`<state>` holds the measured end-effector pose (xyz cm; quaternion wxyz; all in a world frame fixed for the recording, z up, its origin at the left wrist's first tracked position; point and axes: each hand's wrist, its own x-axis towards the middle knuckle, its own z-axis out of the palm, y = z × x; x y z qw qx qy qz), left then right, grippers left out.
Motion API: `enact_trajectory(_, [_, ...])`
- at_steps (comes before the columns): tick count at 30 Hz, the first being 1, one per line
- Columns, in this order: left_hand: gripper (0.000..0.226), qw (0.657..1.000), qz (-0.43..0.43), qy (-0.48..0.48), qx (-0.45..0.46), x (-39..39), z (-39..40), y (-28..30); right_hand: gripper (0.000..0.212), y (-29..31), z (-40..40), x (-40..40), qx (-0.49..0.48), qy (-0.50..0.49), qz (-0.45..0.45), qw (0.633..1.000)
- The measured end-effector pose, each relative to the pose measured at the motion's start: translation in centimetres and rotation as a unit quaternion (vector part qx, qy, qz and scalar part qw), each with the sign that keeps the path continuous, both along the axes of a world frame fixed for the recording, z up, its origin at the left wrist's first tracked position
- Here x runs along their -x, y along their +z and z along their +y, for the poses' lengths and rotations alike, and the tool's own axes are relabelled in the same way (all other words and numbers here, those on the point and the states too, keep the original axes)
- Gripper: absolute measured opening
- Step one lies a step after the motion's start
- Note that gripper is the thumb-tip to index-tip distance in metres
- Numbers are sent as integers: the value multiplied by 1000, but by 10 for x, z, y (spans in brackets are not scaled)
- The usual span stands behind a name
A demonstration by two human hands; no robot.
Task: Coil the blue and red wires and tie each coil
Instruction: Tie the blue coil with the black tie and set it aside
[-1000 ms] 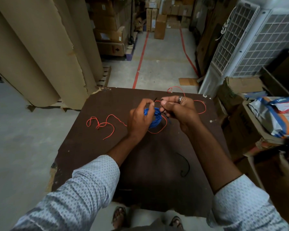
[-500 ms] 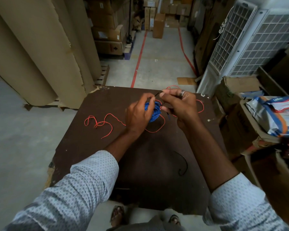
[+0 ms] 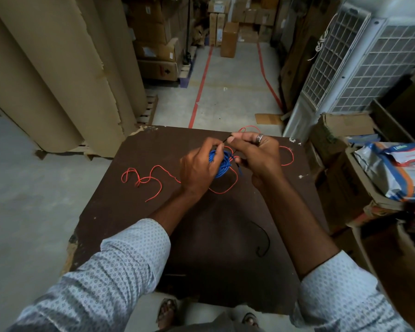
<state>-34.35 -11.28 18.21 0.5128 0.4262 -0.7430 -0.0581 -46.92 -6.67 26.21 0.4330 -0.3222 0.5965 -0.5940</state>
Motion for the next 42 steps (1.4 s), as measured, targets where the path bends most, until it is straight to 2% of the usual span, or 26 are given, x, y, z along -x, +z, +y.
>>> enact_trajectory(9, [16, 1000, -10, -3, 15, 0, 1, 1, 14, 0, -4, 3, -18, 2, -6, 1000])
enact_trajectory(16, [16, 1000, -18, -1, 22, 0, 0, 2, 19, -2, -5, 5, -38, 19, 5, 999])
enact_trajectory(22, [19, 999, -21, -6, 28, -1, -2, 4, 17, -6, -7, 10, -9, 37, 72, 997])
enact_trajectory(26, [18, 1000, -16, -18, 19, 0, -2, 3, 17, -4, -7, 9, 14, 47, 64, 997])
enact_trajectory(30, [18, 999, -9, -28, 12, 0, -1, 3, 13, -4, -9, 14, 5, 76, 94, 993])
enact_trajectory(36, [18, 996, 23, -73, -40, -3, 2, 3, 4, -3, -9, 19, 40, 74, 163, 983])
enact_trajectory(42, [15, 993, 55, -79, -74, -5, 11, 1, 16, -10, -10, 27, 51, 51, 209, 975])
